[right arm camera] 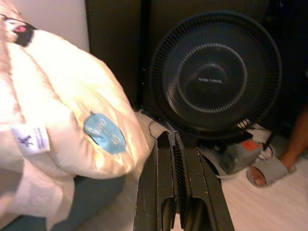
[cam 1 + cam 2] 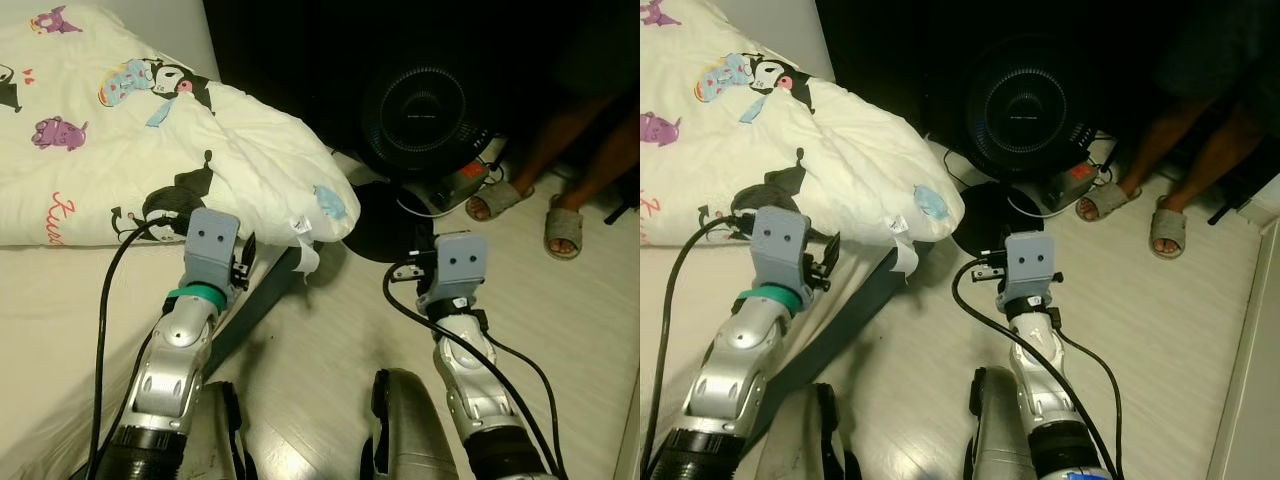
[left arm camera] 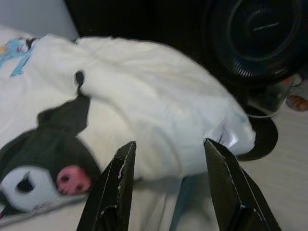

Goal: Clean up the room

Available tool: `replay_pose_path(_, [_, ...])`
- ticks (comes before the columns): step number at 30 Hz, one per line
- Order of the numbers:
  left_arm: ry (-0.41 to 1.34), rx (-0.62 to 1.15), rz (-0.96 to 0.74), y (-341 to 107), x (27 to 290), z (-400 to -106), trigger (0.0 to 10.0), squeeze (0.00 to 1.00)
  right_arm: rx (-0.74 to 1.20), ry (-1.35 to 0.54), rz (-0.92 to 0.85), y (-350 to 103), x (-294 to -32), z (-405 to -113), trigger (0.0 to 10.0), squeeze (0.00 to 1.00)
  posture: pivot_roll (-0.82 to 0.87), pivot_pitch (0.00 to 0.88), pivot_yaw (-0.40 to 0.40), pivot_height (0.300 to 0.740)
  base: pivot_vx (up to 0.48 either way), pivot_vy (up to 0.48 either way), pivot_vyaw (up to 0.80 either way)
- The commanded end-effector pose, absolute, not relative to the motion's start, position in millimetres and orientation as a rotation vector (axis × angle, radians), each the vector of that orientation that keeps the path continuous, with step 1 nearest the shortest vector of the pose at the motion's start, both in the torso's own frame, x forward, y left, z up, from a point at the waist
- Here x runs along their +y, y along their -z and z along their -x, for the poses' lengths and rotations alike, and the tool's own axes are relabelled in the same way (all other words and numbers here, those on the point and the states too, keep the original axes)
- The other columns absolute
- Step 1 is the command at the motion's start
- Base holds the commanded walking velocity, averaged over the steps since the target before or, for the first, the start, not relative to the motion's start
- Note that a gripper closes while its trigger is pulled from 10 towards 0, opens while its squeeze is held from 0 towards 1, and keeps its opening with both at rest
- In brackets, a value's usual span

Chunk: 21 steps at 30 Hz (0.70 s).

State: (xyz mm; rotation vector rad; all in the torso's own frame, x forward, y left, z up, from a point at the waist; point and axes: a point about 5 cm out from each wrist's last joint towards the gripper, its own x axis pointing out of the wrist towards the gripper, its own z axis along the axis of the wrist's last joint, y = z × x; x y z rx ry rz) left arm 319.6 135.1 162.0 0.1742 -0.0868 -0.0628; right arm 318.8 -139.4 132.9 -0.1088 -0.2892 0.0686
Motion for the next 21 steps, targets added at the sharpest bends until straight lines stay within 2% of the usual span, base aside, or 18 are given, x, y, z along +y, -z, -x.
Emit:
replay_pose_path(1, [0.053,-0.046,-0.178,-152.4,135.0,-319.3,10.0,0.0,-0.255,-0.085,0.114,-125.2,-136.6,-317.2,10.0,0.0,-0.02,0.136,0.013,0.566,0.0,0.0,0.0])
replay_pose_path(12, [0.033,-0.037,-0.179,-150.4,138.3,-318.6,10.0,0.0,-0.254,-0.1,0.116,-125.6,-134.3,-316.6,10.0,0.0,-0.02,0.15,0.005,0.541,0.0,0.0,0.0])
replay_pose_path(21, [-0.056,0.003,-0.171,-146.9,144.6,-322.6,10.0,0.0,-0.245,-0.113,0.112,-124.0,-131.2,-316.5,10.0,0.0,-0.02,0.177,-0.002,0.527,0.0,0.0,0.0])
